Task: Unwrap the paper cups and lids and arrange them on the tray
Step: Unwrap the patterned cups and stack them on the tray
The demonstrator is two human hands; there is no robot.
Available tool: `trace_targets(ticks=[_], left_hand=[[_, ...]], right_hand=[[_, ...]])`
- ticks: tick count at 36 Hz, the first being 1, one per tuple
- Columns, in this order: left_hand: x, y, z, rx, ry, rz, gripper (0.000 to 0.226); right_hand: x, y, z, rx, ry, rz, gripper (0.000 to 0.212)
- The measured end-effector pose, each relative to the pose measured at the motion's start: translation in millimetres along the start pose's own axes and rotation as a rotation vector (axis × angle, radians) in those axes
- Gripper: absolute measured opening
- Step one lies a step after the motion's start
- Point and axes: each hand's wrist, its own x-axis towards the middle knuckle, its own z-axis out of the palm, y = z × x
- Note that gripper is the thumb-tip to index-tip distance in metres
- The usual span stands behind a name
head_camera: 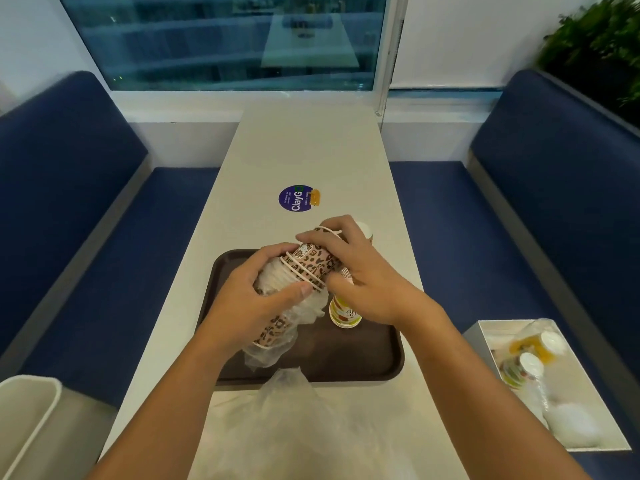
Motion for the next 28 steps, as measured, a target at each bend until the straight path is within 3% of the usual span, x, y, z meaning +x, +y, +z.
trace_targets(ticks=[3,6,11,14,16,20,23,28], left_hand=[[4.3,-3.4,1.3,-0.027,-0.015,-0.024,0.055],[9.5,-4.7,4.9,-0.037,-0.018,-0.020,0.050],[22.1,-8.1,11.0,-0.077,0.018,-0.040,0.053],[29.4,-10.7,13.6,-0.072,0.053,-0.051,0.057],[33.7,-13.0,15.7,-0.075,0.079,-0.057,0.059],[39.1,-16.5,18.0,-0.069,0.090,-0.066,0.056],[40.2,-17.0,17.3,-0.035,0.081,-0.076,0.055],[36.8,-14.9,12.4,0.006,0.091,-0.078,0.055]], right_hand=[[3.8,12.3,-2.9,-0.179,-0.058,-0.032,0.080],[13.3,24.0,-7.1,-0.330,-0.015,-0.046,0.088],[24.4,52.4,-19.5,-0.327,0.409,-0.003,0.074],[33.6,70.2,-19.4,-0.156,0.552,0.260,0.074],[36.5,86.9,-12.9,-0.125,0.531,0.432,0.078],[32.7,116.5,6.8,-0.164,0.339,0.584,0.077],[28.0,126.1,15.8,-0.107,0.255,0.643,0.078],[27.5,125.6,14.5,-0.119,0.287,0.628,0.094]])
